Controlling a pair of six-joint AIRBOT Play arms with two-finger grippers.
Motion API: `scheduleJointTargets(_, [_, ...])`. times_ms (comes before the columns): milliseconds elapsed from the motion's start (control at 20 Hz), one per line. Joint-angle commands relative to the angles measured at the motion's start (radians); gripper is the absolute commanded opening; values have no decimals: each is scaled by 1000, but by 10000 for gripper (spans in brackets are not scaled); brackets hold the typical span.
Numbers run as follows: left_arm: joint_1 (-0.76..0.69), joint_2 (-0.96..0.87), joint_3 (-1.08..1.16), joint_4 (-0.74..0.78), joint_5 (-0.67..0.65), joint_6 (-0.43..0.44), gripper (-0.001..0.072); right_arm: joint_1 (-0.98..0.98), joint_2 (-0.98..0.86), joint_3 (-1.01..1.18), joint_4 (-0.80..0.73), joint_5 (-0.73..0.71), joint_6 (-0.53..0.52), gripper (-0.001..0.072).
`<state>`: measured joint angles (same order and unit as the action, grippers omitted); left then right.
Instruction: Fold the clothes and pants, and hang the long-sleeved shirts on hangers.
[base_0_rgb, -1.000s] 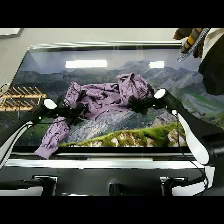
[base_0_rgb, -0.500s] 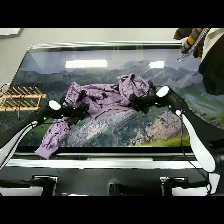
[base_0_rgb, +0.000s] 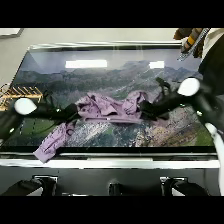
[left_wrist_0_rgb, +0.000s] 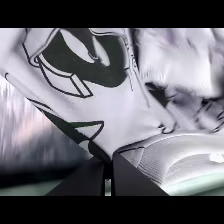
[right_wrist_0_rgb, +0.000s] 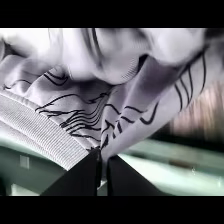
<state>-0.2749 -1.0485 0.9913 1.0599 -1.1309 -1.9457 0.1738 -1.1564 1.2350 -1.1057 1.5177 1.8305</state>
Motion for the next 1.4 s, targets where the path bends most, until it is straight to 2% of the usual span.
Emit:
scheduleJointTargets(0, [-102, 236, 0, 103, -138, -154, 23, 0, 254, 1, -51, 254, 156, 42])
scheduleJointTargets(100, [-149, 323, 0, 130, -70, -240, 23, 0, 380, 1, -91, 225, 260, 42])
scheduleJointTargets(200, [-169, 325, 0, 142, -39, -257, 23, 0, 429, 1, -119, 162, 314, 42])
scheduleJointTargets(300, [-183, 257, 0, 142, -33, -239, 24, 0, 392, 1, -118, 120, 307, 42])
scheduleJointTargets(450, [-214, 90, 0, 142, 12, -154, 24, 0, 246, -2, -133, 50, 224, 43])
scheduleJointTargets(550, [-237, -39, 0, 141, 44, -147, 26, 0, 131, -25, -127, 18, 187, 46])
scheduleJointTargets(750, [-257, -232, 0, 97, 112, -92, 28, 0, -11, -118, -108, -74, 134, 108])
scheduleJointTargets(800, [-254, -253, 0, 84, 128, -92, 29, 0, -18, -142, -109, -114, 124, 147])
scheduleJointTargets(850, [-254, -261, 0, 85, 149, -92, 29, 0, -18, -155, -115, -142, 124, 148])
scheduleJointTargets(900, [-254, -260, 2, 85, 165, -92, 36, 0, -18, -156, -124, -155, 124, 179])
scheduleJointTargets(950, [-245, -259, 9, 85, 163, -92, 63, 0, -13, -156, -135, -159, 123, 318])
scheduleJointTargets(1000, [-230, -255, 21, 86, 153, -92, 71, 0, 1, -154, -162, -158, 114, 374])
scheduleJointTargets(1050, [-212, -248, 32, 91, 140, -92, 188, 0, 24, -149, -203, -156, 113, 375])
scheduleJointTargets(1100, [-192, -237, 47, 113, 124, -92, 444, 0, 55, -138, -252, -154, 114, 374])
scheduleJointTargets(1150, [-171, -224, 63, 147, 103, -92, 606, 0, 93, -114, -308, -148, 113, 374])
scheduleJointTargets(1250, [-139, -199, 85, 209, 61, -92, 609, 0, 146, -62, -353, -129, 105, 390])
scheduleJointTargets(1350, [-119, -177, 92, 251, 42, -92, 609, 0, 139, -6, -328, -94, 79, 396])
